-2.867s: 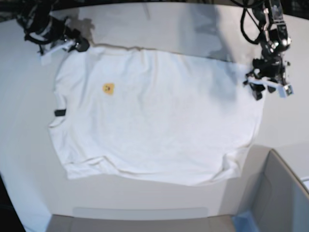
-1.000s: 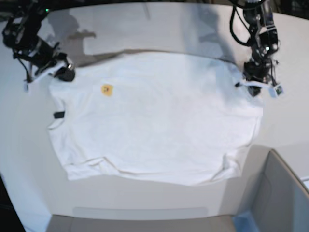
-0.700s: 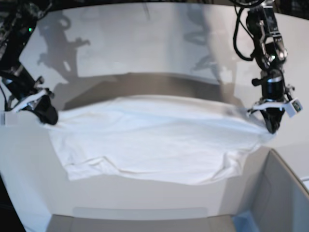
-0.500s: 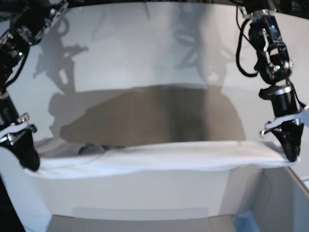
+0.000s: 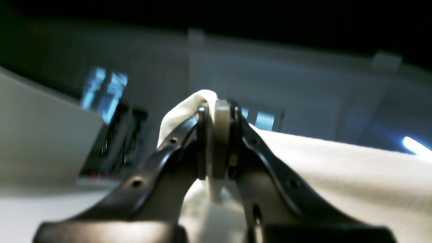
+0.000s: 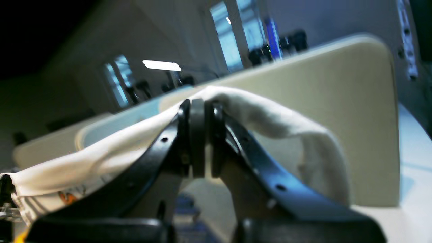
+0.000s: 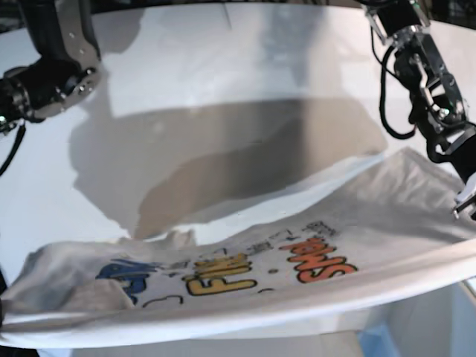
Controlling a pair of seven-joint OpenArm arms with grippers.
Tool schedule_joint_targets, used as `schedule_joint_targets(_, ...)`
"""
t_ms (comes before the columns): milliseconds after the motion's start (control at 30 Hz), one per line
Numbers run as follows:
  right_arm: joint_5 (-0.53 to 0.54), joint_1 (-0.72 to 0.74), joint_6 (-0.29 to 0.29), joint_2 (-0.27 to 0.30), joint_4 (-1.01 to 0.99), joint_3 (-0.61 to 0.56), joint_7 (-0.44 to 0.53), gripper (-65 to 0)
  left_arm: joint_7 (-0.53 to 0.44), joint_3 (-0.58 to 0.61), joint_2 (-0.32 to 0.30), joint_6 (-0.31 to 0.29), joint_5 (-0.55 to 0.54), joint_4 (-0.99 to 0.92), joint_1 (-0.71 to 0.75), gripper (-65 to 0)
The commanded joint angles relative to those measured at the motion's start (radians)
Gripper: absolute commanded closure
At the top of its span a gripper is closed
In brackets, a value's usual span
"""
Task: Layout the t-shirt on the table in an organized manner, then fold the t-shirt properly
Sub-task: 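Lift the shirt by the shoulders and flip it over, laying it down, then grasp the shirt's sleeve edge with the right gripper and pull it outward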
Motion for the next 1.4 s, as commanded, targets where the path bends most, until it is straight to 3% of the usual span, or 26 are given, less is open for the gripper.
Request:
schedule_joint_targets(0,0.024,0.022,-0.003,0.015,0.009,0.023,0.043,0.0,-0.037,-0.019,-0.012,0.013,0.004,0.016,-0.009,0.0)
schedule_joint_targets(267,0.207,-0.034,-0.003,-0.015,0.011,0.174,0.039,0.0,-0.217,-0.031,-0.012,0.013,0.005,0.016,0.100,0.0)
schedule_joint_targets(400,0.207,-0.075,0.054,-0.028,0.011,0.290,0.016,0.0,-0.275,-0.031,-0.012,0.013,0.005,0.018,0.141,0.0)
schedule_joint_targets(600,0.207,-0.107,0.054,-0.028,0.009,0.335,-0.003,0.0,-0.270,-0.023,-0.040,0.013,0.005,0.018,0.140,0.0)
schedule_joint_targets(733,0.186,-0.103,0.052,-0.020,0.006,0.313,-0.004,0.0,-0.114,-0.022,-0.071,0.013,-0.001,0.016,0.103,0.0)
schedule_joint_targets(1000,-0.196,-0.027,0.051,-0.011,-0.072,-0.006,-0.003,0.0,0.553,-0.022,-0.005,0.010,0.004,-0.065,-0.178,-3.3)
schedule_joint_targets(1067,-0.286,-0.009,0.051,-0.014,-0.155,-0.085,-0.001,0.0,0.675,-0.022,0.006,0.008,0.004,-0.134,-0.238,-3.3)
schedule_joint_targets(1133,-0.360,0.009,0.051,-0.014,-0.244,-0.147,-0.001,0.0,0.741,-0.022,0.012,0.008,0.005,-0.226,-0.279,-3.3)
schedule_joint_targets(1367,-0.437,0.009,0.051,-0.020,-0.399,-0.311,0.000,0.0,0.748,-0.020,0.008,0.008,0.005,-0.426,-0.304,-3.2)
